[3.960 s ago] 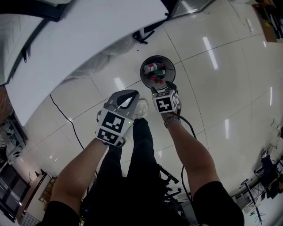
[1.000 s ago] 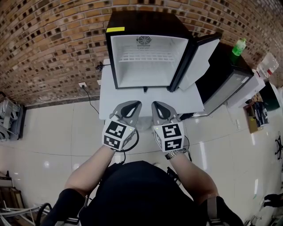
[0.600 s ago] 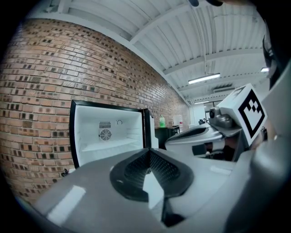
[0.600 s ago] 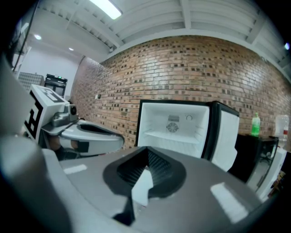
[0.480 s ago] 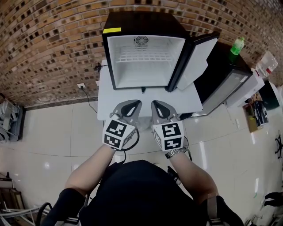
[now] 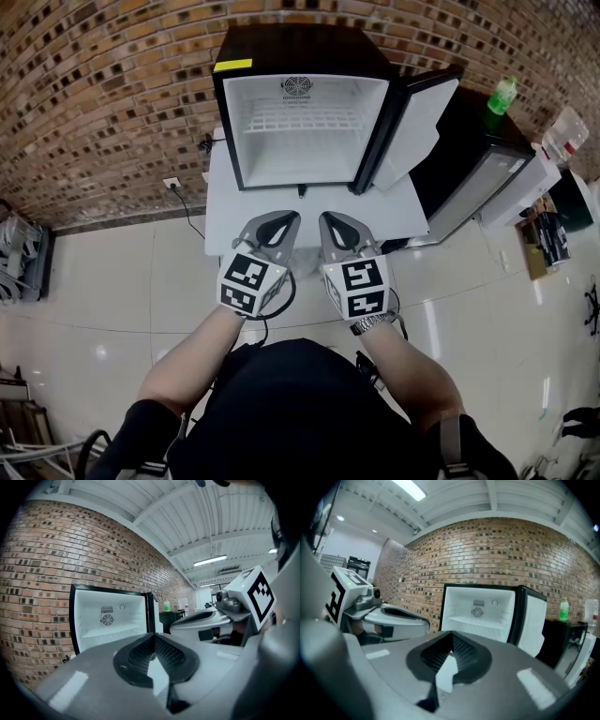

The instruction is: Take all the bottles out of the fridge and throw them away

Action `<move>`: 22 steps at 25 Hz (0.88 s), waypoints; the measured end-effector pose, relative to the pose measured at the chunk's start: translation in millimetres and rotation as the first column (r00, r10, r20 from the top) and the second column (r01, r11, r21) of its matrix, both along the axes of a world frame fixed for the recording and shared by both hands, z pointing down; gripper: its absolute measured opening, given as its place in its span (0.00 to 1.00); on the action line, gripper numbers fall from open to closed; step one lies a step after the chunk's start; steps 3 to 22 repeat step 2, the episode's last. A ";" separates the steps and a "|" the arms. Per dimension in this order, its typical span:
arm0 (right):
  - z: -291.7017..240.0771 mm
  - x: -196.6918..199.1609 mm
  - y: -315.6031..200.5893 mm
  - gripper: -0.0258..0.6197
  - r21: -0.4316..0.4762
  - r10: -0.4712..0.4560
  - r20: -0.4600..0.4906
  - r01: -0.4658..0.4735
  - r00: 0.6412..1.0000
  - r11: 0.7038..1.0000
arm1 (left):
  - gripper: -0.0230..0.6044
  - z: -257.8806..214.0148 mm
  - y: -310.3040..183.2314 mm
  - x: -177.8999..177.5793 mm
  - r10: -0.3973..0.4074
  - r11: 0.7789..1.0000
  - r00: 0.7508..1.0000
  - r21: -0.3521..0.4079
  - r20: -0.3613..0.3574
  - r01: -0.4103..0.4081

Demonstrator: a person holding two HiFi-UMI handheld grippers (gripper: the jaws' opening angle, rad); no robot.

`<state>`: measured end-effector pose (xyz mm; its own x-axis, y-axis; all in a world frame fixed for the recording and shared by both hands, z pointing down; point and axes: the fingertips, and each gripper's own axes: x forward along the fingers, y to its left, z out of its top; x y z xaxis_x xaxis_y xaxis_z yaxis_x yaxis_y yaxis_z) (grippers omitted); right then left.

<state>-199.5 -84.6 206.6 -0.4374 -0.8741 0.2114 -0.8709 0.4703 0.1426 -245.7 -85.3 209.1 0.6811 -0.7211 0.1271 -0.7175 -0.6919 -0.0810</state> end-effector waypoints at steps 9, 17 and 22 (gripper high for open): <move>-0.5 0.6 -0.1 0.04 0.002 -0.001 -0.001 0.001 1.000 1.000 | 0.04 0.7 -0.2 0.6 -0.002 1.000 1.000 -0.001 0.001 0.002; -0.5 0.6 -0.1 0.04 0.002 -0.001 -0.001 0.001 1.000 1.000 | 0.04 0.7 -0.2 0.6 -0.002 1.000 1.000 -0.001 0.001 0.002; -0.5 0.6 -0.1 0.04 0.002 -0.001 -0.001 0.001 1.000 1.000 | 0.04 0.7 -0.2 0.6 -0.002 1.000 1.000 -0.001 0.001 0.002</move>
